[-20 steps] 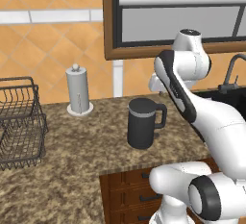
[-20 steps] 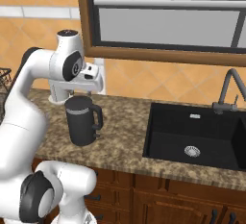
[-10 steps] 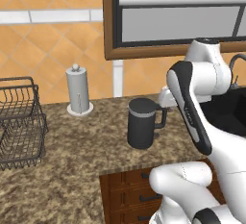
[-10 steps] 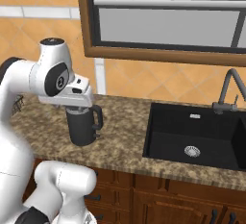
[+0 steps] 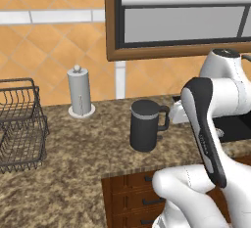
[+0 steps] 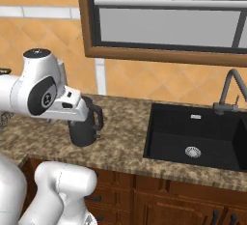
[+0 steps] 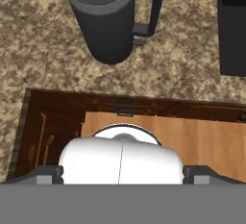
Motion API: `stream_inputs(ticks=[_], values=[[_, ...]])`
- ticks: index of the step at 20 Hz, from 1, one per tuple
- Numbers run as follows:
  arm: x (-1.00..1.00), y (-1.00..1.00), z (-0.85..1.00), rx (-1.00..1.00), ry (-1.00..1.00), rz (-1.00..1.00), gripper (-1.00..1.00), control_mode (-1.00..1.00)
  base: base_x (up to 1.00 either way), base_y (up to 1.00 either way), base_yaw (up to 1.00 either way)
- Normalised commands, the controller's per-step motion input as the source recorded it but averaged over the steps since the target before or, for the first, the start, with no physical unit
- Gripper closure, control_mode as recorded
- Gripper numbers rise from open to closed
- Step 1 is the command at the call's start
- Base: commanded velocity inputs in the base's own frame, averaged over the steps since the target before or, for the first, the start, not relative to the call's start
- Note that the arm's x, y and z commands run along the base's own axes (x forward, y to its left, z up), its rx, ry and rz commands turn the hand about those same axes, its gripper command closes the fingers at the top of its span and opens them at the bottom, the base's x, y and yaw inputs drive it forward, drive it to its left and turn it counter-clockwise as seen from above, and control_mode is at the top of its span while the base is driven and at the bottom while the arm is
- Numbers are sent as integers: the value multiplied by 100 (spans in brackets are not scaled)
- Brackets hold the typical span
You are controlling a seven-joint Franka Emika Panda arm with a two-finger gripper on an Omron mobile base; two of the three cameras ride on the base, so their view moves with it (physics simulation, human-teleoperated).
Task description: Navigate to the coffee machine.
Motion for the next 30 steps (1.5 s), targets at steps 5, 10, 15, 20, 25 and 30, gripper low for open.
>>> stream_inputs(ticks=[5, 10, 15, 20, 25, 30], values=[[0, 0, 0, 0, 0, 0, -100, 100, -28, -53, -16], [0, 0, 0, 0, 0, 0, -100, 100, -23, -88, -63], [0, 0, 0, 0, 0, 0, -100, 100, -13, -66, -67], [0, 0, 0, 0, 0, 0, -100, 100, -4, -41, -63], [0, 0, 0, 0, 0, 0, -100, 100, -1, -26, -69], [0, 0, 0, 0, 0, 0, -100, 100, 0, -23, -69]])
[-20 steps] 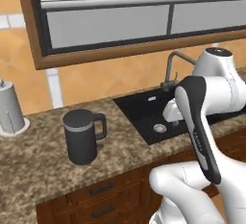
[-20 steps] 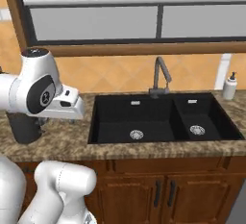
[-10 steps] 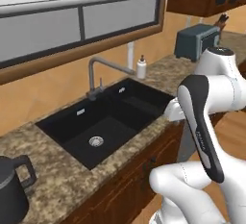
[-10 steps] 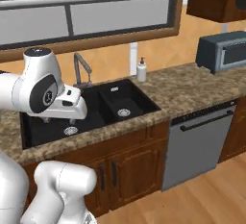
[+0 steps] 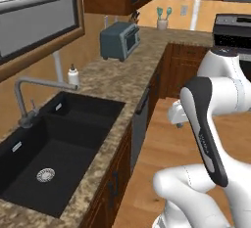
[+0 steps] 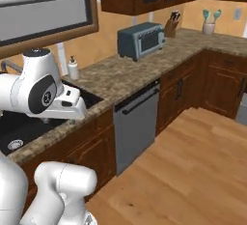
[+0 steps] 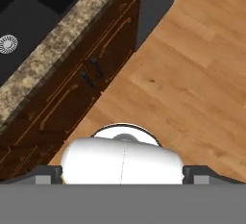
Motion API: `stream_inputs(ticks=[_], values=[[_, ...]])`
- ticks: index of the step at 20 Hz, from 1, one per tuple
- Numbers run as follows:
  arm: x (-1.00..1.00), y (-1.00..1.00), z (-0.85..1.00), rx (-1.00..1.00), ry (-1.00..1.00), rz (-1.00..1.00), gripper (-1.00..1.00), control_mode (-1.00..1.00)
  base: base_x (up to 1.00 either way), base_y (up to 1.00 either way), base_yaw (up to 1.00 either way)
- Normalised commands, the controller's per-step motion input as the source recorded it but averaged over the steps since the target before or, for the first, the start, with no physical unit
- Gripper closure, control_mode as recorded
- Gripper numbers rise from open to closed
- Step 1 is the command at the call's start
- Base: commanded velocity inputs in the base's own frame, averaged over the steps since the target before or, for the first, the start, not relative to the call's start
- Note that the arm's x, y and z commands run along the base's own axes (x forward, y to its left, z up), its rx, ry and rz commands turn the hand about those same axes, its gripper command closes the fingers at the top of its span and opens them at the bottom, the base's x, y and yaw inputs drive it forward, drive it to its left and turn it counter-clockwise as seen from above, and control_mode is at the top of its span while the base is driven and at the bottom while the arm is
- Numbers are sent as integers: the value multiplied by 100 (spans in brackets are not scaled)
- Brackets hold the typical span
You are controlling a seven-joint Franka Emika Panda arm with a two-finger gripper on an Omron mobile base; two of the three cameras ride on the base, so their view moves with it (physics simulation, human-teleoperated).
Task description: Navigate to the coffee machine.
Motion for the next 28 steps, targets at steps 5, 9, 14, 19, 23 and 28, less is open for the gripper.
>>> stream_inputs(ticks=[5, 9, 14, 19, 23, 28], values=[[0, 0, 0, 0, 0, 0, -100, 100, 0, -15, -71], [0, 0, 0, 0, 0, 0, -100, 100, 0, -14, -72], [0, 0, 0, 0, 0, 0, -100, 100, 6, -15, -78], [0, 0, 0, 0, 0, 0, -100, 100, 17, -15, -77], [0, 0, 0, 0, 0, 0, -100, 100, 22, -24, -74], [0, 0, 0, 0, 0, 0, -100, 100, 6, -26, -82]])
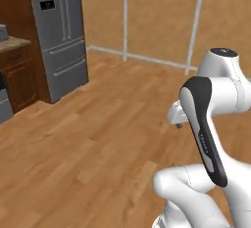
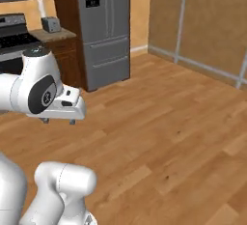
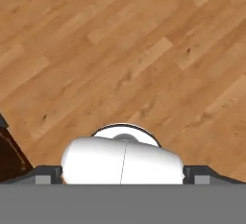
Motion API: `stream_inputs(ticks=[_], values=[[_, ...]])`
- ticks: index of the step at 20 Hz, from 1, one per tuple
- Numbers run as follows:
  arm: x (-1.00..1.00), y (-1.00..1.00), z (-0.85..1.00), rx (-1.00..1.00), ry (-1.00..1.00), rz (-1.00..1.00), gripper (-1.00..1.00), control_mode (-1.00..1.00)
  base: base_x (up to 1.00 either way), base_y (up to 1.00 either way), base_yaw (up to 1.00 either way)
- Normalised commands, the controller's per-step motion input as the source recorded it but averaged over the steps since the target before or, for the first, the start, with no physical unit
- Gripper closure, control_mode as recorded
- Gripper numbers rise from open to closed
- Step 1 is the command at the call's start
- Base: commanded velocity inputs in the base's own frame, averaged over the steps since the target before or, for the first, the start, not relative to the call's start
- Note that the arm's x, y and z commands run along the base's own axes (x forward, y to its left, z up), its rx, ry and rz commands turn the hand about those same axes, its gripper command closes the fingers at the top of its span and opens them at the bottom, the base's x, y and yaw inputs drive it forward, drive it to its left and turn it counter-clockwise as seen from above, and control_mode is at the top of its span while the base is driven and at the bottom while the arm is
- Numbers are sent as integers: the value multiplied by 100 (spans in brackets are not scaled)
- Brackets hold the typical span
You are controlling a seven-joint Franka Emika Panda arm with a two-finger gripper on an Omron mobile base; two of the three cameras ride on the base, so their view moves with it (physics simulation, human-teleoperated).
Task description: Navigate to the coffee machine.
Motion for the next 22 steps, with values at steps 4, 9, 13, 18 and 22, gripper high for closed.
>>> stream_inputs(ticks=[4, 9, 13, 18, 22], values=[[0, 0, 0, 0, 0, 0, -100, 100, 0, -13, -86], [0, 0, 0, 0, 0, 0, -100, 100, 5, -3, -84], [0, 0, 0, 0, 0, 0, -100, 100, 18, -1, -80], [0, 0, 0, 0, 0, 0, -100, 100, 37, 1, -74], [0, 0, 0, 0, 0, 0, -100, 100, 46, 13, -70]])
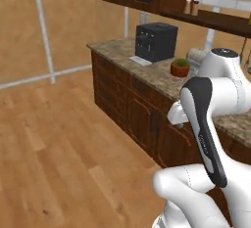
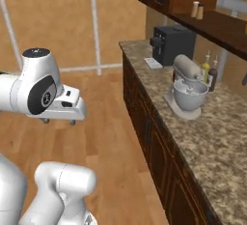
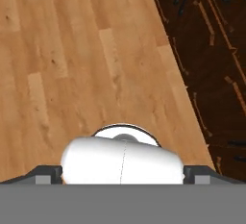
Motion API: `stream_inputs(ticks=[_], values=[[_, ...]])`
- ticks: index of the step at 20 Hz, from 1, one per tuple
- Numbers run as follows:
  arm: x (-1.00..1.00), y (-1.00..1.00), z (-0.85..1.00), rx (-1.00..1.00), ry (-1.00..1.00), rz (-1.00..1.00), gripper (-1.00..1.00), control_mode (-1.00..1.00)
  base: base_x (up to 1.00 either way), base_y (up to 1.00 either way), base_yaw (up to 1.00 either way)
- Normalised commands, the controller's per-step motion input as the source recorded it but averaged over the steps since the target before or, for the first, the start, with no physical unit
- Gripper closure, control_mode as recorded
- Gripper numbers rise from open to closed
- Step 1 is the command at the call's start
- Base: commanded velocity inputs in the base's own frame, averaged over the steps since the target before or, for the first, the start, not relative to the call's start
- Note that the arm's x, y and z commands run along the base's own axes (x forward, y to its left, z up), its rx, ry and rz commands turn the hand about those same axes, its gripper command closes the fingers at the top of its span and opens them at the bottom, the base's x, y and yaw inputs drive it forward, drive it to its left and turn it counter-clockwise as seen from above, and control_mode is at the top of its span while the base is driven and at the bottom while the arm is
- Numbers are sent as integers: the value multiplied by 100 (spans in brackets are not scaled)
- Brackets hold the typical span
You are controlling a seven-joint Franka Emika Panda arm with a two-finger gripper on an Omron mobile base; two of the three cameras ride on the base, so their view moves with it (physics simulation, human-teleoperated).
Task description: Navigate to the coffee machine.
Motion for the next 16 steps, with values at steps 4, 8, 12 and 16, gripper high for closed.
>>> stream_inputs(ticks=[4, 8, 12, 16], values=[[0, 0, 0, 0, 0, 0, -100, 100, 54, 41, -61], [0, 0, 0, 0, 0, 0, -100, 100, 61, 56, -61], [0, 0, 0, 0, 0, 0, -100, 100, 69, 93, -54], [0, 0, 0, 0, 0, 0, -100, 100, 61, 100, -48]])
